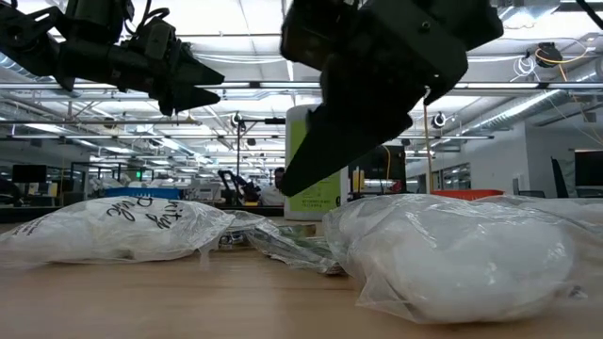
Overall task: Pick & Place Travel size toiletries
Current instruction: Put the nail cutter into the orange bin
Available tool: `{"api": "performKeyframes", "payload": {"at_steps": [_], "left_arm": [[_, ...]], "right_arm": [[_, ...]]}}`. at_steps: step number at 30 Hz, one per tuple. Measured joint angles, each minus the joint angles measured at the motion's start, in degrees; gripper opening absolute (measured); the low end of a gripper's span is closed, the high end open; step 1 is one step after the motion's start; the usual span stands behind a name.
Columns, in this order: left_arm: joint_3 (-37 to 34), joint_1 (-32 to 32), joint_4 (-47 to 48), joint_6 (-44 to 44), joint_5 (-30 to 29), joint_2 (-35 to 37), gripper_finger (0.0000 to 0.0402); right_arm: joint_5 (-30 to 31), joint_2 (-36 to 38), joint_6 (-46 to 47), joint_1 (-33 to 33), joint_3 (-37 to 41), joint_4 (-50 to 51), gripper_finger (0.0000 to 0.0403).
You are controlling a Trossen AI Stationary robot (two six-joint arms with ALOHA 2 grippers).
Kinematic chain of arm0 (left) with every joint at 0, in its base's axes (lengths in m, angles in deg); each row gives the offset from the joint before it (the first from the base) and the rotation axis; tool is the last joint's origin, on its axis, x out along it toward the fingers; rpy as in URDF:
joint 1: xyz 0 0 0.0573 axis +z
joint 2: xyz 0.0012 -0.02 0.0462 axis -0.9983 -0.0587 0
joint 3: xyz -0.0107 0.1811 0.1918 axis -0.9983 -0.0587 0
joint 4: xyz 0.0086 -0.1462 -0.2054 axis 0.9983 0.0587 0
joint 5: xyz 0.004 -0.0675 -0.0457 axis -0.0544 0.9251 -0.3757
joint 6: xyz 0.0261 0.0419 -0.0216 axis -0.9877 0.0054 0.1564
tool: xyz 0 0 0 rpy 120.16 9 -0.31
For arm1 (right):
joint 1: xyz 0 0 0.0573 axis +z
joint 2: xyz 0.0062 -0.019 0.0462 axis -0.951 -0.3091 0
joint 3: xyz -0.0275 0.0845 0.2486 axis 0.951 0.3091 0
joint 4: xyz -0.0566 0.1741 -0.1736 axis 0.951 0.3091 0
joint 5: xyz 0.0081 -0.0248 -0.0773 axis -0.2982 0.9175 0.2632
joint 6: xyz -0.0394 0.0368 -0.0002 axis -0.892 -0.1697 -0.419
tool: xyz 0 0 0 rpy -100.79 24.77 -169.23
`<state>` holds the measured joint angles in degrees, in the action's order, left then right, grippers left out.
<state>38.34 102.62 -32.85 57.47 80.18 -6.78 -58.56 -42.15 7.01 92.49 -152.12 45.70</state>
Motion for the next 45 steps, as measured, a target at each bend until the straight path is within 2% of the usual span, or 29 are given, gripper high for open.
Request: {"api": "performKeyframes", "payload": {"at_steps": [4, 14, 21, 25, 38, 45], "left_arm": [[0.0, 0.0, 0.0, 0.0, 0.0, 0.0, 0.0321], [0.0, 0.0, 0.0, 0.0, 0.0, 0.0, 0.0321], [0.0, 0.0, 0.0, 0.0, 0.0, 0.0, 0.0321], [0.0, 0.0, 0.0, 0.0, 0.0, 0.0, 0.0321], [0.0, 0.0, 0.0, 0.0, 0.0, 0.0, 0.0321], [0.0, 0.0, 0.0, 0.0, 0.0, 0.0, 0.0321]], "right_arm": [[0.1, -1.2, -3.5, 0.1, -1.5, 0.0, 0.0238], [0.3, -1.4, -4.4, 0.2, -1.5, 1.3, 0.0238], [0.0, -6.5, -5.0, -0.8, -1.6, -0.1, 0.0237], [1.3, -6.9, -5.4, -1.9, -1.7, 2.5, 0.0237], [5.8, -0.4, -7.4, -6.6, -1.3, 15.3, 0.0237], [3.7, 4.1, -3.3, -6.4, -1.3, 21.2, 0.0237]]}}
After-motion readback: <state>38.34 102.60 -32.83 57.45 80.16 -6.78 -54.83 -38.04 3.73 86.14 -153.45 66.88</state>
